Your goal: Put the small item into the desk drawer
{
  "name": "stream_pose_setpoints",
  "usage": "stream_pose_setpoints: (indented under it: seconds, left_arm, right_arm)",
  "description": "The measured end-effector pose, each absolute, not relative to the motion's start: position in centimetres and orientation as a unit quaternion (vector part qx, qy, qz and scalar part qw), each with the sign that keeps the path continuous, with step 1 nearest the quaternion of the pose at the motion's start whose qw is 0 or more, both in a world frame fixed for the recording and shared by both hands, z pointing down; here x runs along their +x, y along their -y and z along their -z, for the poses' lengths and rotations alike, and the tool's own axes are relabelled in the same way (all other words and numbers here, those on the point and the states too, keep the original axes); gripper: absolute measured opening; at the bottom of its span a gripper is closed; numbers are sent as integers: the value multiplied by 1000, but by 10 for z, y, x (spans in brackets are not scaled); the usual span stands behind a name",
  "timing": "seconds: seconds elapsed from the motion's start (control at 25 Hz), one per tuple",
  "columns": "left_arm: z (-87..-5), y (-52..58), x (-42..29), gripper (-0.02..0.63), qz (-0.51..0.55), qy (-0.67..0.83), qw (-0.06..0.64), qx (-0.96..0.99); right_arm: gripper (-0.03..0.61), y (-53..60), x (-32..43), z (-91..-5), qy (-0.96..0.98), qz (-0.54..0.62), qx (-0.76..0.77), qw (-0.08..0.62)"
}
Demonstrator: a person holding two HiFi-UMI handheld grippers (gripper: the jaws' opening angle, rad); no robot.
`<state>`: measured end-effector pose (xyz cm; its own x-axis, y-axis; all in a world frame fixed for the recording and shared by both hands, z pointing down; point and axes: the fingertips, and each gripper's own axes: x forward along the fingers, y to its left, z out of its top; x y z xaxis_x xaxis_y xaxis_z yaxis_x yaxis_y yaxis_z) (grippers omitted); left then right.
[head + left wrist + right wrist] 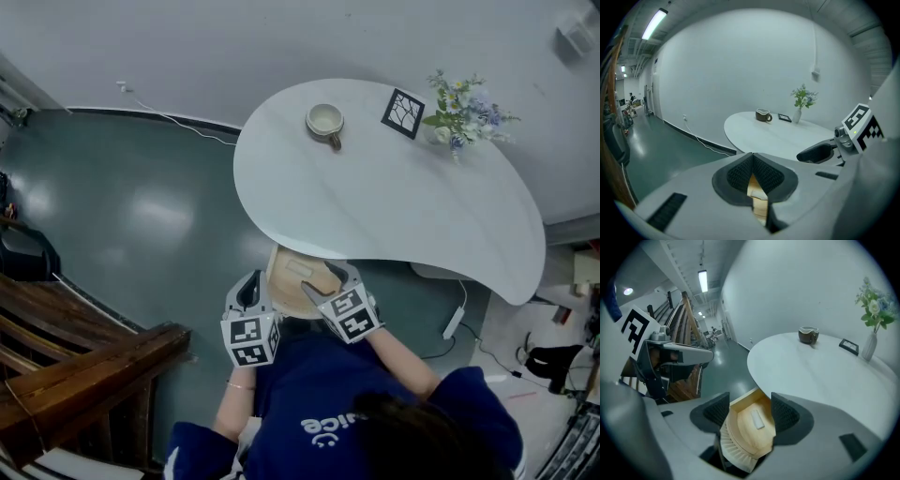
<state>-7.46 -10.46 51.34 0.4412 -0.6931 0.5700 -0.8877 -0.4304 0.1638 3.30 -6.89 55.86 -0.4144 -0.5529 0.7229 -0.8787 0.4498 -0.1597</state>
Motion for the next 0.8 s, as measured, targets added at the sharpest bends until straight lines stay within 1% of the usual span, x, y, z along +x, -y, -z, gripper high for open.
stream_pose_setpoints:
  seconds: [0.2, 0.44, 0.6, 0.8]
  left_arm:
    - [-504, 107, -67, 3, -206, 473, 217, 829]
    - [-481, 111, -57, 3, -188, 465, 189, 844]
    - [-462, 114, -52, 3, -174, 461, 164, 855]
    - [-439, 120, -45, 3, -143, 463, 151, 862]
  right_arm:
    - [284, 74, 44, -537, 789, -252, 489, 274]
    - [284, 85, 60, -505, 781, -237, 533, 223]
    - [279, 89, 69, -489, 775, -214, 557, 208]
    - [275, 93, 80, -468, 769, -189, 581, 187]
